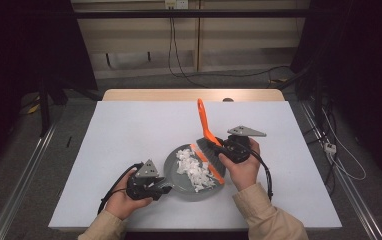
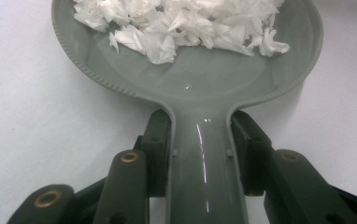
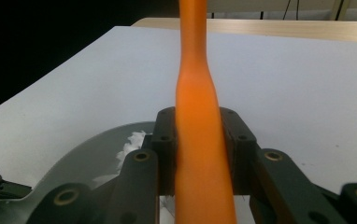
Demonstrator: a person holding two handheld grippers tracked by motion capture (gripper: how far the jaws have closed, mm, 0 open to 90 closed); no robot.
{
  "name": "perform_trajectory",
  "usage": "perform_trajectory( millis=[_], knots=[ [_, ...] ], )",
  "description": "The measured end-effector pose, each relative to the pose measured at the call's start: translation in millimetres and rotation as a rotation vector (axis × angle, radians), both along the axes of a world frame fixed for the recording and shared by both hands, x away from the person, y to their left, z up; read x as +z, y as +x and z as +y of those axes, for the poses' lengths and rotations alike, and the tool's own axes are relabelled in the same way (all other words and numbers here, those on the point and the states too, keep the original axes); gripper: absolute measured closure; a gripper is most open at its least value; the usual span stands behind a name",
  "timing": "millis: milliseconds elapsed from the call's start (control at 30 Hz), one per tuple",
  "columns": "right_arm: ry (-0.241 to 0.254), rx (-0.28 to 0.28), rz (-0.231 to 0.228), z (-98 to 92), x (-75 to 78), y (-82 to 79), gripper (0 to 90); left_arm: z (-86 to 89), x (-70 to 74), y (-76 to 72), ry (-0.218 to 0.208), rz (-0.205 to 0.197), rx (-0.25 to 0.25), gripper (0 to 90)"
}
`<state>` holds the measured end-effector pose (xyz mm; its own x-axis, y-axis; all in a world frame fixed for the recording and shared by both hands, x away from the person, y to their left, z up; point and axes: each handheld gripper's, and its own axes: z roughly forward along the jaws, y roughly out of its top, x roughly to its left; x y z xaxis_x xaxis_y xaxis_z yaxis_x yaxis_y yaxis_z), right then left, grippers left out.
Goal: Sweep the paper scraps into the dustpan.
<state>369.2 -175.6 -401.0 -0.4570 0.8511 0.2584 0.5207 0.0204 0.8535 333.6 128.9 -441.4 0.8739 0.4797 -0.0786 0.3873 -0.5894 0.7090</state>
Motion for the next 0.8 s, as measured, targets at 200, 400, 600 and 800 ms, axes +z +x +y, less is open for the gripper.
perform_trajectory(
  millis=[200, 400, 600, 800],
  knots=[
    [-0.009, -0.012, 0.021, -7.2, -3.6, 2.2, 71.3, 2.3, -0.4, 1.9, 0.009, -0.005, 0.008, 62.9],
    [-0.001, 0.022, 0.025, -2.9, -1.2, 0.6, 71.3, 3.2, -1.3, 3.8, -0.005, 0.004, 0.006, 62.9],
    [-0.060, 0.030, 0.040, 0.9, -8.7, 3.4, 71.3, 4.7, 0.0, 4.0, -0.010, 0.008, 0.010, 62.8],
    [-0.086, -0.015, 0.075, -12.4, -18.3, 10.0, 71.3, 9.8, 0.3, 4.0, -0.006, 0.009, 0.029, 62.9]
  ],
)
